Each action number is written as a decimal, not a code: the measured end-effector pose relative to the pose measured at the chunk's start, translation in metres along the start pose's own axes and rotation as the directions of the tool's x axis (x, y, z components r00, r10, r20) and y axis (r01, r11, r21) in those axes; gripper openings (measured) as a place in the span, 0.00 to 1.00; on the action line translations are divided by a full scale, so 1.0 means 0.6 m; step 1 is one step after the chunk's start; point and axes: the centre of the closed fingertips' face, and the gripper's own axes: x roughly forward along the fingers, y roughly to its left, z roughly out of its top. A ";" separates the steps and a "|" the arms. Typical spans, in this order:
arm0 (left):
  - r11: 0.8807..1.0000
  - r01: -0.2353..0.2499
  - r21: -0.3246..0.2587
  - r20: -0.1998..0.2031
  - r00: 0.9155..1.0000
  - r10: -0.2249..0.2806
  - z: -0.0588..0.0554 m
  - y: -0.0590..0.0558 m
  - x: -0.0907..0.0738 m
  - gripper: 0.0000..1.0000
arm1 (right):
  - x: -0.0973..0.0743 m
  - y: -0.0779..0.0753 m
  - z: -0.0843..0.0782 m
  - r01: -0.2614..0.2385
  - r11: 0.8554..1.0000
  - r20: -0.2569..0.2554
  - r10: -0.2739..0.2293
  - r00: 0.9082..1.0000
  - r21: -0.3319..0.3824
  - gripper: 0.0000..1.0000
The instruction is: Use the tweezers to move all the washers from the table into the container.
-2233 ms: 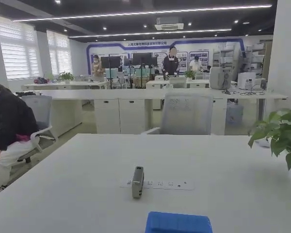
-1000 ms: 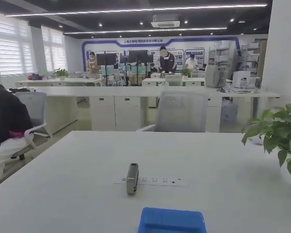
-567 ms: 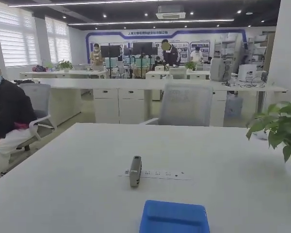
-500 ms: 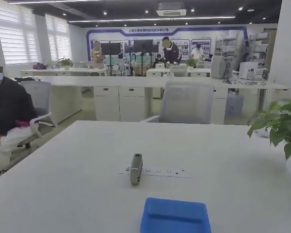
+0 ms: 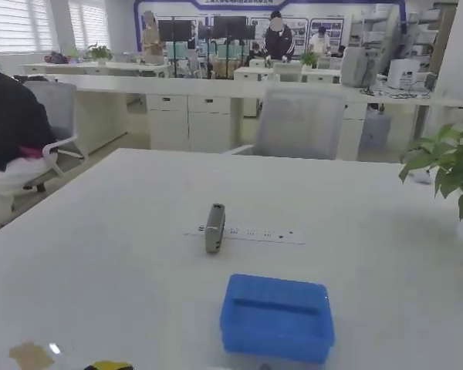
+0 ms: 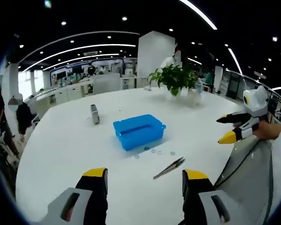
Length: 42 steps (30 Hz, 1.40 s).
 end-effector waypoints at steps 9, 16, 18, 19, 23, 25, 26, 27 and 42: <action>0.966 0.212 0.150 -0.115 0.974 -0.196 -0.001 -0.028 0.063 0.33 | 0.002 -0.003 -0.014 0.003 1.000 -0.028 -0.003 1.000 0.011 0.81; 0.919 0.310 0.245 -0.206 0.943 -0.263 -0.026 -0.049 0.105 0.24 | 0.003 -0.004 -0.019 0.016 1.000 -0.043 -0.016 0.999 -0.003 0.80; 0.909 0.332 0.253 -0.239 0.931 -0.274 -0.040 -0.050 0.116 0.23 | 0.004 -0.004 -0.021 0.015 1.000 -0.048 -0.015 0.999 0.002 0.80; 0.907 0.335 0.256 -0.247 0.929 -0.274 -0.045 -0.049 0.121 0.22 | 0.004 -0.004 -0.022 0.016 1.000 -0.050 -0.016 0.999 0.002 0.80; 0.885 0.377 0.272 -0.292 0.909 -0.297 -0.068 -0.050 0.143 0.18 | 0.005 -0.002 -0.027 0.015 1.000 -0.065 -0.015 0.998 -0.003 0.80; 0.865 0.400 0.305 -0.318 0.898 -0.303 -0.082 -0.047 0.154 0.15 | 0.005 -0.001 -0.028 0.012 1.000 -0.070 -0.013 0.997 -0.008 0.80; 0.856 0.409 0.316 -0.326 0.894 -0.307 -0.086 -0.047 0.158 0.14 | 0.005 0.000 -0.028 0.011 1.000 -0.072 -0.012 0.997 -0.012 0.80; 0.852 0.413 0.321 -0.334 0.891 -0.306 -0.090 -0.045 0.163 0.13 | 0.005 0.000 -0.029 0.010 1.000 -0.074 -0.011 0.997 -0.014 0.80; 0.779 0.512 0.362 -0.351 0.849 -0.395 -0.111 -0.057 0.184 0.01 | 0.013 0.031 -0.030 -0.048 0.994 -0.114 0.037 0.993 -0.101 0.80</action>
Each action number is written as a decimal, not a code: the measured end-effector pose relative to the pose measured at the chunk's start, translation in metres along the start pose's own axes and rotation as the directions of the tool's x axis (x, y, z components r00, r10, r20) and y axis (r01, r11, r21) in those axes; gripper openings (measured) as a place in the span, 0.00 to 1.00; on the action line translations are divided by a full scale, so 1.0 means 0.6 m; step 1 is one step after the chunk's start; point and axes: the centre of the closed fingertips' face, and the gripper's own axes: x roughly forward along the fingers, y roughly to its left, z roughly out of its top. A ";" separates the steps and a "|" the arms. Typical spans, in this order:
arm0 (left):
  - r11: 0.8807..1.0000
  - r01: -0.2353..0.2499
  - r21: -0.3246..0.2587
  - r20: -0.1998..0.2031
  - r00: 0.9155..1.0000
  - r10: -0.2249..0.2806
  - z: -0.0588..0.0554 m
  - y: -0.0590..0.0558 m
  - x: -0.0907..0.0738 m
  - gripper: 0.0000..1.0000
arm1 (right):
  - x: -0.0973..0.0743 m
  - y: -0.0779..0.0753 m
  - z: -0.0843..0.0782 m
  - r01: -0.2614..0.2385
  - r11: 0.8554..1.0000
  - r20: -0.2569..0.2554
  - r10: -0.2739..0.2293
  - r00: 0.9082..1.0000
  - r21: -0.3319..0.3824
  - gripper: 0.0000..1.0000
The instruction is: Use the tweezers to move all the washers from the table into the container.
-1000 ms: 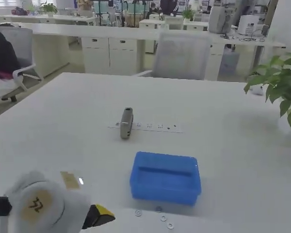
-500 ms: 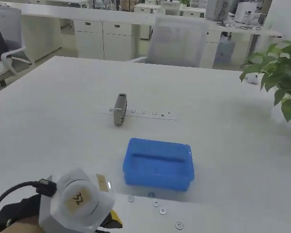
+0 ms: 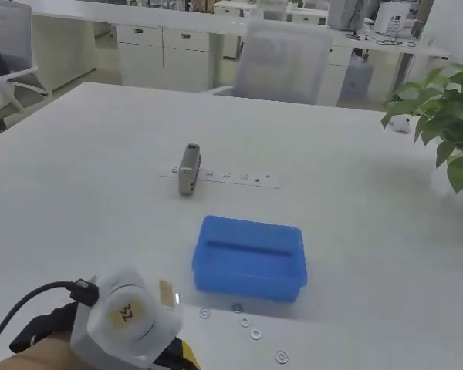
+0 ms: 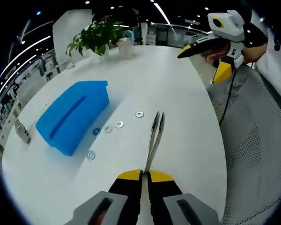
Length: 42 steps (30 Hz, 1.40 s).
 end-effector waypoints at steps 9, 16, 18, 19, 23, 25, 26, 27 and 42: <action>1.000 0.013 0.024 0.029 0.999 -0.014 0.022 -0.009 -0.013 0.00 | 0.006 0.028 0.021 -0.069 0.996 0.006 0.070 0.998 -0.051 0.79; 0.996 -0.047 0.075 0.114 0.993 0.038 0.078 -0.037 -0.065 0.00 | 0.022 0.071 0.049 -0.167 0.975 0.018 0.172 0.985 -0.146 0.70; 0.993 -0.063 0.098 0.144 0.988 0.049 0.094 -0.044 -0.076 0.00 | 0.028 0.088 0.057 -0.217 0.959 0.016 0.223 0.975 -0.182 0.65; 0.993 -0.064 0.096 0.149 0.988 0.050 0.101 -0.052 -0.083 0.00 | 0.031 0.096 0.060 -0.241 0.951 0.012 0.248 0.969 -0.195 0.60; 0.989 -0.082 0.120 0.181 0.982 0.059 0.123 -0.067 -0.098 0.00 | 0.047 0.124 0.081 -0.311 0.915 0.010 0.324 0.946 -0.257 0.47; 0.988 -0.085 0.126 0.184 0.981 0.061 0.129 -0.072 -0.103 0.00 | 0.058 0.138 0.083 -0.346 0.893 -0.014 0.358 0.934 -0.286 0.38; 0.988 -0.088 0.131 0.185 0.981 0.063 0.133 -0.075 -0.107 0.00 | 0.062 0.144 0.084 -0.360 0.882 -0.025 0.370 0.929 -0.304 0.34; 0.987 -0.091 0.133 0.186 0.980 0.065 0.135 -0.076 -0.109 0.00 | 0.068 0.152 0.084 -0.376 0.865 -0.042 0.385 0.922 -0.333 0.30; 0.985 -0.069 0.161 0.185 0.982 0.038 0.155 -0.099 -0.125 0.00 | 0.112 0.227 0.087 -0.480 0.656 -0.147 0.496 0.856 -0.582 0.05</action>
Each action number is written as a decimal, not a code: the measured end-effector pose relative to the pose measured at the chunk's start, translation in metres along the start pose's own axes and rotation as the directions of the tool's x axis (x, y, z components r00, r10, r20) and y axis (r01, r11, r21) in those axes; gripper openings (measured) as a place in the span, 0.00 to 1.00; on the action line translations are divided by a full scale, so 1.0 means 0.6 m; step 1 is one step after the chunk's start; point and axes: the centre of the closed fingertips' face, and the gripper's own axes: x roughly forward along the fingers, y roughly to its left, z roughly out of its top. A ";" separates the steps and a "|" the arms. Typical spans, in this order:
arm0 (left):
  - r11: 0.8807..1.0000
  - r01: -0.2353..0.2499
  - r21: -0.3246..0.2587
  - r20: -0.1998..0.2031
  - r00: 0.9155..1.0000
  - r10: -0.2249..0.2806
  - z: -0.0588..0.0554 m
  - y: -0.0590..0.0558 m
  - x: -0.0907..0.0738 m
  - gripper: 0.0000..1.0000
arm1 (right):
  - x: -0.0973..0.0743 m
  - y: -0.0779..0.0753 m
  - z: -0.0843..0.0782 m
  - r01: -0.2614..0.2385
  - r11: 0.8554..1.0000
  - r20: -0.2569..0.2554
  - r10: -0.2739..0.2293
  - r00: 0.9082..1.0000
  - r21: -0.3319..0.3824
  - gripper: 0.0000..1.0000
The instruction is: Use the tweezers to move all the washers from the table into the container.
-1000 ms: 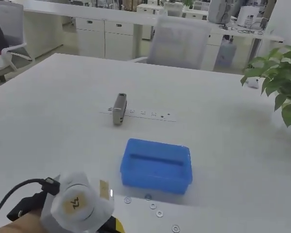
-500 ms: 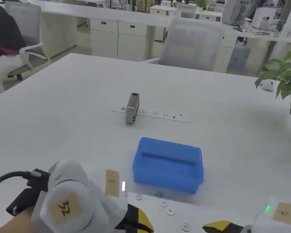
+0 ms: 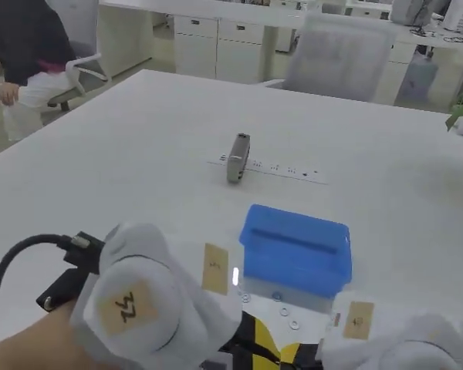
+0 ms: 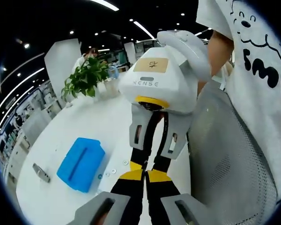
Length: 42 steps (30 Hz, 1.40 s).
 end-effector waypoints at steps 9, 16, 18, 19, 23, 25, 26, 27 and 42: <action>1.000 0.011 0.002 -0.005 1.000 -0.011 -0.001 0.005 -0.001 0.00 | 0.013 -0.003 -0.002 -0.034 0.998 -0.014 0.033 0.999 -0.056 0.03; 0.999 -0.021 -0.030 0.009 1.000 0.021 -0.006 0.012 -0.006 0.00 | 0.022 -0.005 -0.003 -0.048 0.998 0.001 0.048 0.999 -0.032 0.03; 0.998 -0.041 -0.039 0.011 0.999 0.042 -0.008 0.013 -0.008 0.00 | 0.025 -0.004 -0.004 -0.052 0.998 -0.003 0.051 0.999 -0.046 0.03; 0.998 -0.049 -0.049 0.017 0.999 0.050 -0.008 0.013 -0.008 0.00 | 0.026 -0.003 -0.004 -0.053 0.997 -0.008 0.052 0.999 -0.049 0.03; 0.991 -0.092 -0.098 0.033 0.995 0.095 -0.014 0.019 -0.013 0.00 | 0.030 -0.003 -0.004 -0.057 0.997 0.006 0.058 0.998 -0.042 0.02; 0.989 -0.104 -0.105 0.035 0.994 0.108 -0.016 0.019 -0.015 0.00 | 0.031 -0.003 -0.003 -0.059 0.998 0.013 0.059 0.998 -0.038 0.02; 0.987 -0.115 -0.108 0.035 0.992 0.120 -0.017 0.019 -0.016 0.00 | 0.032 -0.003 -0.002 -0.058 0.998 0.016 0.058 0.998 -0.032 0.02; 0.985 -0.129 -0.113 0.037 0.990 0.134 -0.018 0.021 -0.017 0.00 | 0.032 -0.003 -0.001 -0.053 0.998 0.020 0.054 0.998 -0.027 0.01; 0.717 -0.506 -0.479 -0.070 0.837 0.543 -0.076 0.068 -0.094 0.49 | 0.002 -0.091 0.026 0.042 0.955 0.180 -0.098 0.979 0.293 0.03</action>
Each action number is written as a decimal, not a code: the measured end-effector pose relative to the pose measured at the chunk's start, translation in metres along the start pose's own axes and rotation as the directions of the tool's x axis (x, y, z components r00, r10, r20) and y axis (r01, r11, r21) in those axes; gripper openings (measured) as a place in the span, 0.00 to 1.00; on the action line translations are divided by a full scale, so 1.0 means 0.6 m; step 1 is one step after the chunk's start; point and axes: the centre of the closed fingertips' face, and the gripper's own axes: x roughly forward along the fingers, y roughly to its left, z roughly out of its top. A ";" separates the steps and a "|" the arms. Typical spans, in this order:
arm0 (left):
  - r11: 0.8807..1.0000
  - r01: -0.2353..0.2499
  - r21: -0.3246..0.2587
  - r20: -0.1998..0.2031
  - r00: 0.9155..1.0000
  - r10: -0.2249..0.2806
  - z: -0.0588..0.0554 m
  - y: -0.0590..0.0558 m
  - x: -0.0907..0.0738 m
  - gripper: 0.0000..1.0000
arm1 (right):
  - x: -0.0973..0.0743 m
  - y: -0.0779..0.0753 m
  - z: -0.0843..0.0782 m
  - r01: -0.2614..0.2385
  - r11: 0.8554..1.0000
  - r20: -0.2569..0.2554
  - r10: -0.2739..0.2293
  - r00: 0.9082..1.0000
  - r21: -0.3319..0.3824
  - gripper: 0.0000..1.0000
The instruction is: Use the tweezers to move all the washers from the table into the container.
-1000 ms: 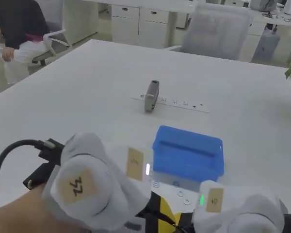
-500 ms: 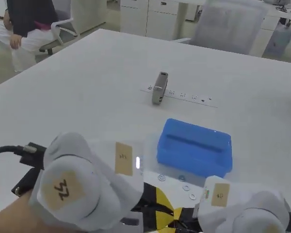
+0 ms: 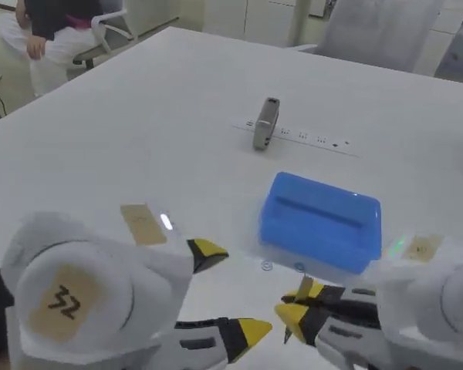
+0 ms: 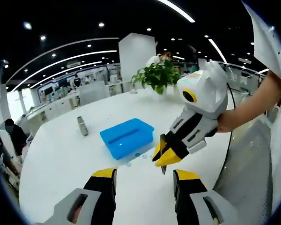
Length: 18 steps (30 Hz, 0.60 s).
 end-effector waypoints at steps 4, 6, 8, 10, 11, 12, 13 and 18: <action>0.986 -0.133 -0.104 -0.018 0.991 0.132 -0.024 0.029 -0.030 0.59 | 0.009 -0.039 0.020 0.031 0.996 0.050 -0.035 0.998 0.078 0.03; 0.974 -0.144 -0.177 -0.019 0.989 0.143 -0.034 0.030 -0.035 0.70 | 0.011 -0.056 0.029 0.050 0.995 0.079 -0.057 0.995 0.089 0.03; 0.962 -0.181 -0.203 -0.042 0.984 0.176 -0.045 0.036 -0.040 0.79 | 0.012 -0.065 0.035 0.052 0.993 0.094 -0.062 0.994 0.109 0.03; 0.960 -0.197 -0.200 -0.051 0.980 0.190 -0.051 0.038 -0.043 0.85 | 0.015 -0.077 0.043 0.065 0.991 0.109 -0.078 0.991 0.117 0.03; 0.957 -0.211 -0.198 -0.052 0.977 0.205 -0.054 0.040 -0.047 0.86 | 0.018 -0.085 0.048 0.079 0.990 0.119 -0.093 0.989 0.115 0.03; 0.955 -0.219 -0.202 -0.054 0.976 0.212 -0.056 0.041 -0.049 0.87 | 0.021 -0.088 0.050 0.082 0.990 0.122 -0.096 0.988 0.115 0.03; 0.954 -0.222 -0.201 -0.056 0.975 0.215 -0.059 0.039 -0.050 0.87 | 0.027 -0.093 0.052 0.087 0.989 0.119 -0.101 0.988 0.119 0.03; 0.955 -0.251 -0.160 -0.076 0.967 0.241 -0.070 0.038 -0.050 0.89 | 0.049 -0.107 0.055 0.117 0.987 0.130 -0.131 0.983 0.111 0.03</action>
